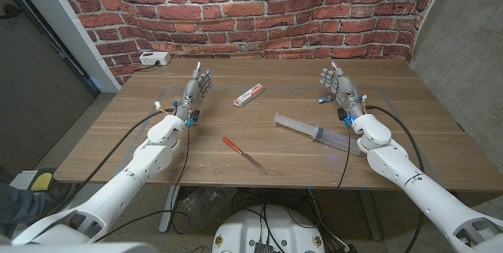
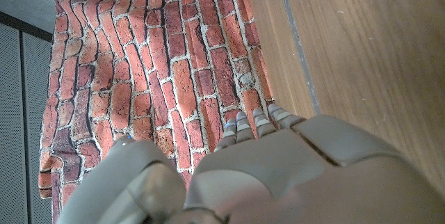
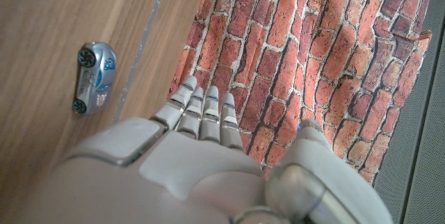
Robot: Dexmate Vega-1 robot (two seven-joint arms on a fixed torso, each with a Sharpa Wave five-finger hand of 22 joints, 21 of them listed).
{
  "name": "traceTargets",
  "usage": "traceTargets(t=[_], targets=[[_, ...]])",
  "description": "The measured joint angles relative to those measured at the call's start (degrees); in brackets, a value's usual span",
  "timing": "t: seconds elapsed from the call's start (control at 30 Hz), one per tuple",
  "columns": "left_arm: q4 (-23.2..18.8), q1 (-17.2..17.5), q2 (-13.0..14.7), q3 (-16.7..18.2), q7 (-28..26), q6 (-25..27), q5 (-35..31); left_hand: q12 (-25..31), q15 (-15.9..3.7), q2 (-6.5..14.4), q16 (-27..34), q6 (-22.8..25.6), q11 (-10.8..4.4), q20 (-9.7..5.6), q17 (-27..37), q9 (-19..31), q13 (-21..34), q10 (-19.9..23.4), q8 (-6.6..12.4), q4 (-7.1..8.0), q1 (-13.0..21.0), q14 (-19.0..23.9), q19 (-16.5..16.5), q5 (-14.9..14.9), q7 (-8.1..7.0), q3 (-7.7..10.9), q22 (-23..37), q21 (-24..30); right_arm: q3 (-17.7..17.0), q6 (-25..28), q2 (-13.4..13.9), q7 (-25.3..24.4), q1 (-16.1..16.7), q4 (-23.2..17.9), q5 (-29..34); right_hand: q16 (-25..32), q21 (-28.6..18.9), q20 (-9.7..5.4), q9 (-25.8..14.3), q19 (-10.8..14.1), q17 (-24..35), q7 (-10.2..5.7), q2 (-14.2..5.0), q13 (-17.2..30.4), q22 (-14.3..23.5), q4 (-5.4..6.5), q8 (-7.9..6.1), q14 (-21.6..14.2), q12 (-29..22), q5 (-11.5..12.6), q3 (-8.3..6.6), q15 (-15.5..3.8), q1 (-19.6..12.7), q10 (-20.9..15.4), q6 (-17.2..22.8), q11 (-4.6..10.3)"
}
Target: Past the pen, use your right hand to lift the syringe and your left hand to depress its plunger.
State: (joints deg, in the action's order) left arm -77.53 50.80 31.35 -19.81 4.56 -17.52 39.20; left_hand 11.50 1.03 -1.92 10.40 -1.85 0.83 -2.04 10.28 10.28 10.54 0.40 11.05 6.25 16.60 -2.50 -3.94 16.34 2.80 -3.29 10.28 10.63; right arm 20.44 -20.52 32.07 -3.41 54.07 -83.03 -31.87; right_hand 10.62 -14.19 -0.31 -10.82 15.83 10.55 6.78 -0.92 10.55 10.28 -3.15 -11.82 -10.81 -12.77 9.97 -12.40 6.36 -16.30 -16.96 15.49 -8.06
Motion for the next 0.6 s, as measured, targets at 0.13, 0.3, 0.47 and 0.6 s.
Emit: traceTargets(t=[0.13,0.3,0.47,0.6], targets=[[-1.0,0.6,0.6,0.2,0.0,-0.1,0.0,0.0,0.00,0.0,0.2,0.2,0.21,0.00,0.0,0.0,0.0,0.2,0.00,0.00,0.0,0.0,0.0,0.0,0.21,0.00,0.0,0.0,-0.5,-0.4,1.1,-0.5,1.4,-1.8,0.8,0.0,0.2,0.00,0.0,0.0,-0.1,0.27,0.32,0.0,0.0,-0.25,0.41,0.0,0.0,0.0,0.24,0.00,0.1,0.0,-0.9,0.00],[-2.8,1.6,1.7,0.4,0.1,-0.4,-0.4,0.4,0.25,0.4,0.5,1.0,0.73,0.04,0.0,0.0,0.0,1.6,0.46,0.00,0.4,1.1,0.0,0.0,0.29,0.00,0.0,0.4,-1.2,-1.6,2.2,-1.3,3.1,-3.9,2.2,0.0,0.5,0.00,-0.3,0.0,-0.2,-1.38,0.68,0.0,0.0,-0.55,-0.93,-0.2,0.0,0.0,0.55,-0.21,-0.2,0.0,2.7,0.00],[-4.6,2.8,2.6,0.7,0.2,-1.0,-0.7,1.2,1.54,1.1,1.4,4.6,1.77,3.16,0.0,0.3,0.0,5.2,1.38,-0.33,1.1,5.4,4.2,0.5,0.63,-0.33,-0.2,1.7,-2.3,-2.8,3.6,-3.1,5.2,-6.5,4.7,0.0,0.7,0.00,-0.3,0.0,-0.2,-0.85,1.13,0.0,0.0,-1.29,0.36,-0.1,0.0,0.0,0.79,-0.51,-0.7,0.2,-0.4,0.21],[-5.3,3.4,2.7,1.0,-0.1,-2.1,-1.0,1.5,1.60,1.8,1.5,7.7,1.61,4.73,0.0,0.3,0.0,7.4,2.14,-0.50,1.8,7.8,6.4,0.5,0.55,-0.50,-0.2,2.1,-3.4,-2.9,5.0,-4.6,7.4,-9.2,6.3,0.0,0.7,0.00,-0.3,0.0,-0.2,-0.44,1.43,0.0,0.0,-1.54,0.63,-0.1,0.3,0.0,0.83,-0.51,-1.0,0.5,-1.6,0.49]])
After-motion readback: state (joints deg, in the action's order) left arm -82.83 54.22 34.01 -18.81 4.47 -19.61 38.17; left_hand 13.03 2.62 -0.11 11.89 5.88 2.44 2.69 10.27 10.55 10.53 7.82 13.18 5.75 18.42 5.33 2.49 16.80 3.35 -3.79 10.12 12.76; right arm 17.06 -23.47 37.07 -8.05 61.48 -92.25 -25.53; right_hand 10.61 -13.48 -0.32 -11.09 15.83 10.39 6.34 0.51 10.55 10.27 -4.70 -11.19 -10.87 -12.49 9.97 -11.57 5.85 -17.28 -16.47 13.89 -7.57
